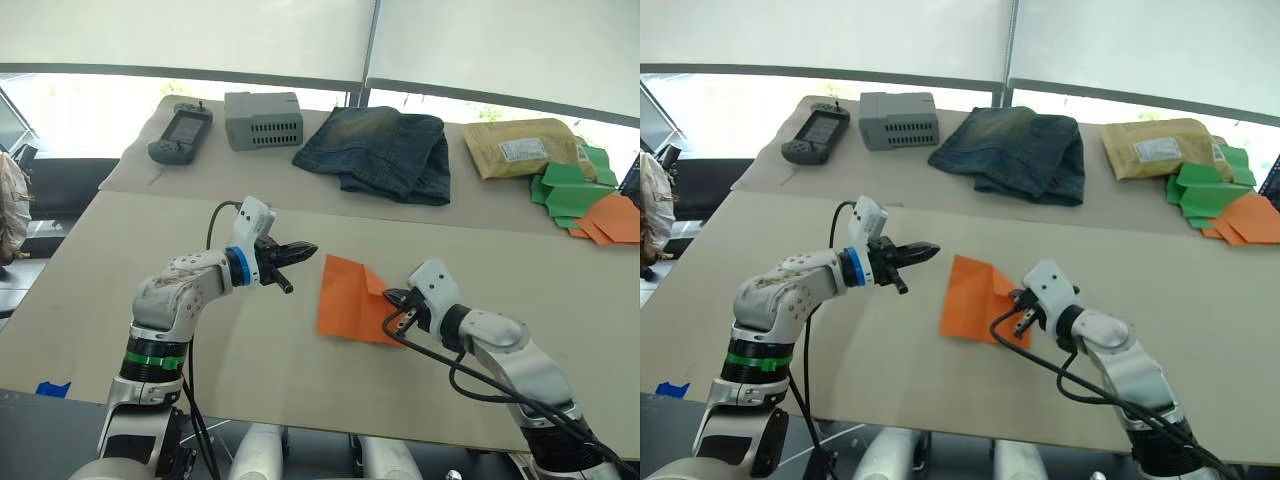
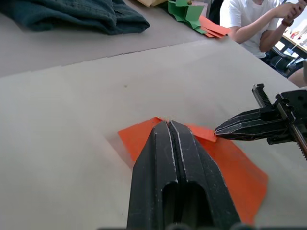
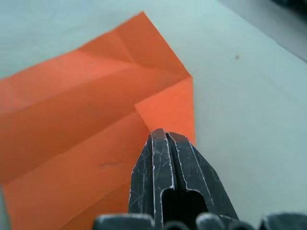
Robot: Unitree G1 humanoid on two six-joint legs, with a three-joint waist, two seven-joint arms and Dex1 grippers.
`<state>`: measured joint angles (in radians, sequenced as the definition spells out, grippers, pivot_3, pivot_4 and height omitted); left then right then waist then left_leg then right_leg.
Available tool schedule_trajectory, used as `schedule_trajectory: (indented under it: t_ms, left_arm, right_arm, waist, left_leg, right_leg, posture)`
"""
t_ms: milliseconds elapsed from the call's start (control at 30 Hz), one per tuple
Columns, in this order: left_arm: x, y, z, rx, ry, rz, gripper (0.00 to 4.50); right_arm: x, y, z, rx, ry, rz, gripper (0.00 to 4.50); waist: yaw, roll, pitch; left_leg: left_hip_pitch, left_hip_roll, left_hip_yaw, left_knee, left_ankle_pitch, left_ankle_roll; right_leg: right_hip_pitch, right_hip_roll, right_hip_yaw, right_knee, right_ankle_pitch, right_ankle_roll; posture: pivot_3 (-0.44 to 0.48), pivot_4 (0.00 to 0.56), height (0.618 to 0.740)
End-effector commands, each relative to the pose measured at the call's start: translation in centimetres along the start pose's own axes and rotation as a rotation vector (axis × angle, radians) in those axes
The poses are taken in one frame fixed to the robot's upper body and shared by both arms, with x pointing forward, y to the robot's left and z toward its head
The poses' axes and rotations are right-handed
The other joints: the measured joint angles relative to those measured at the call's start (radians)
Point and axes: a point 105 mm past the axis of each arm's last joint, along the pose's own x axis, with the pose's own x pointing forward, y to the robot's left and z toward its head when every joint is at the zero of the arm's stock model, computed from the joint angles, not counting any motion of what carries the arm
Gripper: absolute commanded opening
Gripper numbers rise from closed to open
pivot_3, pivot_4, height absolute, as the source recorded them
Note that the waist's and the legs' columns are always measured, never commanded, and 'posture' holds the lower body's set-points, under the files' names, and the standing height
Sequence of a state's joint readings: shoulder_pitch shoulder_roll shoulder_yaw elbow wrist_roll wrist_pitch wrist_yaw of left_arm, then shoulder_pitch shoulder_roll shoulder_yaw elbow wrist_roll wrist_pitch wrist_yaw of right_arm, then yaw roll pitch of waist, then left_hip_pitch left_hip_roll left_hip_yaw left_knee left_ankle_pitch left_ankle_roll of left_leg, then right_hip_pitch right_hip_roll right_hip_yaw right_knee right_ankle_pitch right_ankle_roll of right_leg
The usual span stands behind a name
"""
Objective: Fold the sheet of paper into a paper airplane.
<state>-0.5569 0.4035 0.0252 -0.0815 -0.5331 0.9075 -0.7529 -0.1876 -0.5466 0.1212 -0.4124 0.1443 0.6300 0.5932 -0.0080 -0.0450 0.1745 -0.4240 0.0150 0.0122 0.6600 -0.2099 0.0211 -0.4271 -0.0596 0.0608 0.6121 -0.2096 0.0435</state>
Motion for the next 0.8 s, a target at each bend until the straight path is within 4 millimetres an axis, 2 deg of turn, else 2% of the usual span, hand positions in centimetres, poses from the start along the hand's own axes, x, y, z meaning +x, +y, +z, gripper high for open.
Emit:
schedule_trajectory:
  t_ms: [33,67,167,333,567,700,800]
  left_arm:
    - [0.1,0.3,1.1,-0.021,0.01,0.033,0.0]
    - [0.2,0.8,0.8,-0.041,0.03,0.063,0.0]
    - [0.8,1.4,0.6,-0.094,0.044,0.086,0.76]
    - [2.4,1.0,0.2,-0.149,0.089,0.083,2.45]
    - [4.4,1.3,-0.7,-0.168,0.128,0.114,2.45]
    - [5.3,0.4,-0.8,-0.154,0.135,0.067,2.45]
    - [5.9,-0.1,-0.7,-0.111,0.125,0.051,1.66]
  right_arm:
    - [0.2,-0.3,1.9,-0.04,-0.074,0.008,0.01]
    - [0.6,-0.3,1.5,-0.04,-0.059,0.012,0.01]
    - [1.4,-0.2,0.3,-0.036,-0.022,0.019,0.0]
    - [2.0,-0.3,-0.9,-0.022,0.004,0.015,0.0]
    - [2.2,-0.1,-1.4,-0.008,0.008,0.014,0.0]
    - [2.2,0.0,-1.5,-0.003,0.007,0.011,0.0]
    - [2.3,0.2,-1.6,-0.004,0.01,0.011,0.0]
  waist:
    - [-0.001,0.0,0.0]
    - [-0.002,0.0,0.0]
    - [-0.002,0.0,0.0]
    - [-0.002,0.0,0.0]
    - [-0.002,0.0,0.0]
    - [-0.003,0.0,0.0]
    - [-0.002,0.0,0.0]
  left_leg:
    - [0.0,0.0,0.0,0.0,0.0,0.0]
    - [0.0,0.0,0.0,0.0,0.0,0.0]
    - [0.002,0.0,0.001,0.0,0.0,0.0]
    - [0.001,-0.001,0.001,0.001,0.0,0.0]
    - [0.002,-0.002,0.001,0.001,0.001,-0.001]
    - [0.002,-0.002,0.001,0.001,0.001,-0.001]
    - [0.002,-0.002,0.001,0.001,0.001,-0.001]
  right_leg:
    - [0.0,0.0,0.0,0.0,-0.001,0.001]
    - [0.0,0.0,0.0,0.001,-0.001,0.001]
    - [0.002,0.001,0.0,0.001,0.0,0.001]
    - [0.001,0.0,0.0,0.001,0.003,-0.004]
    - [0.002,0.0,0.0,0.002,0.004,-0.005]
    - [0.002,0.001,0.0,0.003,0.004,-0.005]
    - [0.002,0.001,0.0,0.003,0.005,-0.005]
  posture:
    - [0.0,0.15,0.728]
    - [0.0,0.15,0.728]
    - [0.0,0.15,0.728]
    - [0.0,0.15,0.728]
    - [0.0,0.15,0.728]
    - [0.0,0.15,0.728]
    - [0.0,0.15,0.728]
